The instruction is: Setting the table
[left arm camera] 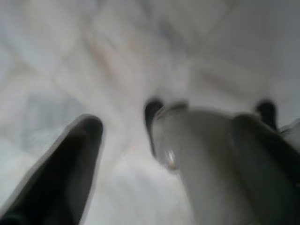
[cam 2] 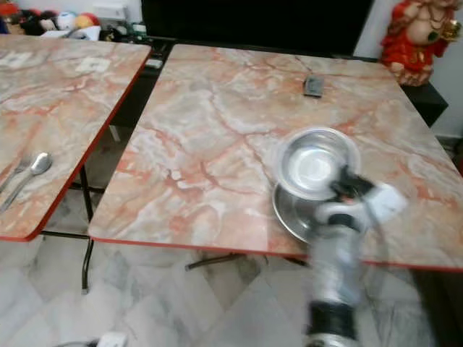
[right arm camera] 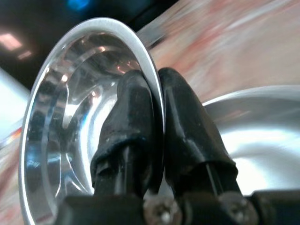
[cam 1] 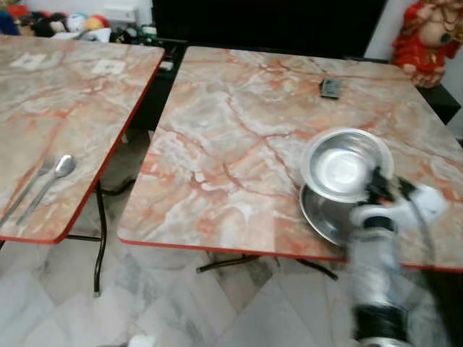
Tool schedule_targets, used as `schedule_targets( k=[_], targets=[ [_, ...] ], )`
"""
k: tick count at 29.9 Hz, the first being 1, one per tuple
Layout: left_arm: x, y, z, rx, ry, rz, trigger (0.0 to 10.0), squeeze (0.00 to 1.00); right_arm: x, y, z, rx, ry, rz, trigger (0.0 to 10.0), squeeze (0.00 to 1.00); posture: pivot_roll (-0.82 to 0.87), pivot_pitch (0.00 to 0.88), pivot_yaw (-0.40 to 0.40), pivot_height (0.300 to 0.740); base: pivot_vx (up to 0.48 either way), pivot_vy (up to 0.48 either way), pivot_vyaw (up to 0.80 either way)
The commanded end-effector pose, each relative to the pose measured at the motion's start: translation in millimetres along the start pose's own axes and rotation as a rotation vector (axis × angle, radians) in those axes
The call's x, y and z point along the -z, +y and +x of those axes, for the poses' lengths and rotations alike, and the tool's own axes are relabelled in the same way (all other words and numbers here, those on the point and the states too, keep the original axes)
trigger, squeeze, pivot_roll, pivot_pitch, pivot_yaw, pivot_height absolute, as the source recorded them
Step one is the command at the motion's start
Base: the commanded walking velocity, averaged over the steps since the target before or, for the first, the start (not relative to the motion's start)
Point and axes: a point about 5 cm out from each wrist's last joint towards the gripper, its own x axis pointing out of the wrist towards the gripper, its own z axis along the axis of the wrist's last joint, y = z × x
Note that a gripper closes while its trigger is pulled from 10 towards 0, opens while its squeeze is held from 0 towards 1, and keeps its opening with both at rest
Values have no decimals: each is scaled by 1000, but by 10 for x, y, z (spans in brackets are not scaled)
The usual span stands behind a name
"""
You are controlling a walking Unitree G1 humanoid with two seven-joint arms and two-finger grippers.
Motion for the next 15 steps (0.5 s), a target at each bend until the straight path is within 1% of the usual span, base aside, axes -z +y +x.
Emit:
schedule_targets(
  k=[1, 3, 5, 10, 14, 15],
  targets=[
    [73, -66, -5, 16, 36, 5, 10000, 0, -252, -114, 30, 47, -90, -29, 10000, 0, 18, 135, -49, 740, 0, 0, 0],
    [73, -67, -4, 17, 37, 7, 10000, 0, -288, -101, 50, 70, -103, -29, 10000, 0, 17, 135, -47, 740, 0, 0, 0],
    [71, -69, -3, 18, 37, 7, 10000, 0, -323, -119, 80, 119, -113, -14, 10000, 0, 19, 135, -47, 740, 0, 0, 0],
    [69, -67, -3, 17, 36, 9, 10000, 0, -370, -153, 127, 191, -125, -3, 10000, 0, 20, 135, -47, 740, 0, 0, 0],
    [68, -65, -3, 16, 36, 13, 10000, 0, -343, -186, 160, 264, -99, 22, 10000, 0, 18, 134, -44, 740, 0, 0, 0],
    [66, -65, -3, 16, 36, 14, 10000, 0, -323, -217, 168, 307, -90, 45, 10000, 0, 21, 133, -42, 740, 0, 0, 0]
  ],
)
